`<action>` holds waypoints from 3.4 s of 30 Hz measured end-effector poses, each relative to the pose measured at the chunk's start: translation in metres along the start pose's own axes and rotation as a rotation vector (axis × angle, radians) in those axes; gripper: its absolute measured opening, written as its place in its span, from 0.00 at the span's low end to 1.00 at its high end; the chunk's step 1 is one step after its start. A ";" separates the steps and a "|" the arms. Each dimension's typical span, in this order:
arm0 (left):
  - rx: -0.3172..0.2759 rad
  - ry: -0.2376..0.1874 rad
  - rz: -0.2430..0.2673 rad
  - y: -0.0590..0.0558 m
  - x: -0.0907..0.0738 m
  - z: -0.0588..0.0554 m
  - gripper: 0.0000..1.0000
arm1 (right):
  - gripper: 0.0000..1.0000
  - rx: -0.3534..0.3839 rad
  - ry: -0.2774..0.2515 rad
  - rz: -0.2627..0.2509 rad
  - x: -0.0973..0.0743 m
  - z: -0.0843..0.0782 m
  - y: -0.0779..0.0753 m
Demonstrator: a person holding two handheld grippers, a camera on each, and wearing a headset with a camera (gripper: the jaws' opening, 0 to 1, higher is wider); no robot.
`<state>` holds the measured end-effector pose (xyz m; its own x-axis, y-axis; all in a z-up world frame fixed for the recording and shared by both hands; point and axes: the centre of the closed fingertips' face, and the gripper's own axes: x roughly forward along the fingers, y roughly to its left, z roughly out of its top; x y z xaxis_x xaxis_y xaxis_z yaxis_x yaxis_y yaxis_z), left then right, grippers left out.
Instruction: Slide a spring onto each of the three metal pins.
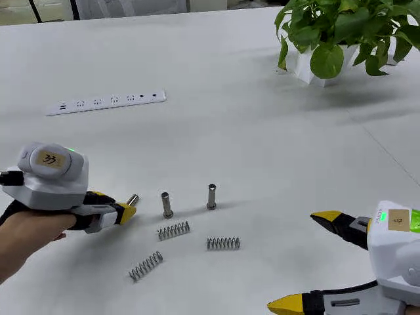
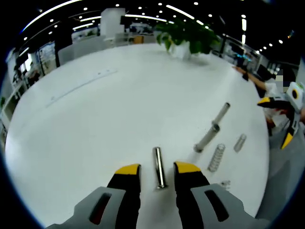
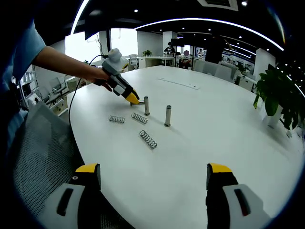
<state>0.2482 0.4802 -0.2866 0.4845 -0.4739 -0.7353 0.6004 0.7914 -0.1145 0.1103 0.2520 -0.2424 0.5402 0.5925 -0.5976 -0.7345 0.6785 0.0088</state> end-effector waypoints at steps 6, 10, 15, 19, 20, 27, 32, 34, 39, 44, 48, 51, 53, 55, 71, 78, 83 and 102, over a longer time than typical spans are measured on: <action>0.017 0.018 -0.010 -0.005 0.007 0.003 0.25 | 0.94 -0.004 0.002 -0.007 -0.001 -0.001 -0.001; 0.041 0.033 -0.001 -0.005 0.011 0.004 0.21 | 0.93 -0.006 -0.001 -0.014 -0.003 0.000 -0.003; 0.115 0.082 0.031 -0.002 0.011 0.003 0.19 | 0.93 -0.004 -0.007 -0.019 -0.003 0.000 -0.003; 0.150 0.116 0.048 -0.002 0.013 0.003 0.15 | 0.93 -0.018 0.003 -0.018 -0.002 -0.002 -0.002; 0.166 0.120 0.050 -0.002 0.013 0.004 0.14 | 0.93 -0.024 0.006 -0.019 -0.002 -0.002 -0.002; 0.196 0.171 0.073 -0.002 0.014 0.004 0.13 | 0.92 -0.034 -0.006 -0.033 -0.004 -0.001 -0.003; 0.235 0.215 0.096 -0.005 0.015 0.003 0.10 | 0.91 -0.037 -0.010 -0.040 -0.004 0.000 -0.004; 0.218 0.223 0.101 -0.003 0.015 0.003 0.09 | 0.91 -0.040 -0.010 -0.043 -0.004 0.000 -0.004; 0.166 0.221 0.106 -0.001 0.014 0.002 0.08 | 0.91 -0.039 -0.009 -0.044 -0.003 0.000 -0.004; 0.054 0.157 0.087 0.001 0.013 0.003 0.08 | 0.91 -0.042 -0.013 -0.040 -0.003 0.000 -0.002; -0.004 0.089 0.056 0.002 0.010 0.005 0.08 | 0.91 -0.046 -0.012 -0.039 -0.003 0.000 -0.002; -0.008 0.073 0.057 0.003 0.005 0.007 0.08 | 0.91 -0.047 -0.009 -0.034 -0.002 0.000 0.000; -0.015 0.060 0.047 0.002 0.002 0.010 0.08 | 0.91 -0.052 -0.004 -0.030 -0.001 -0.001 0.001; -0.011 0.046 0.043 0.002 -0.001 0.012 0.08 | 0.91 -0.064 0.002 -0.028 -0.001 -0.002 0.002; 0.125 -0.029 0.025 -0.008 -0.025 0.012 0.08 | 0.91 -0.085 0.007 -0.024 -0.001 -0.002 0.003; 0.103 -0.047 0.021 -0.010 -0.034 0.006 0.08 | 0.91 -0.089 0.012 -0.021 0.000 -0.002 0.004; 0.104 -0.062 0.030 -0.010 -0.038 0.002 0.08 | 0.91 -0.090 0.015 -0.021 0.000 -0.002 0.004; 0.094 -0.088 0.043 -0.008 -0.041 -0.001 0.08 | 0.91 -0.095 0.029 -0.011 0.001 -0.004 0.007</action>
<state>0.2228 0.4935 -0.2565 0.5626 -0.4756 -0.6762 0.6326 0.7743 -0.0182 0.1037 0.2555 -0.2462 0.5373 0.5716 -0.6202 -0.7651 0.6397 -0.0733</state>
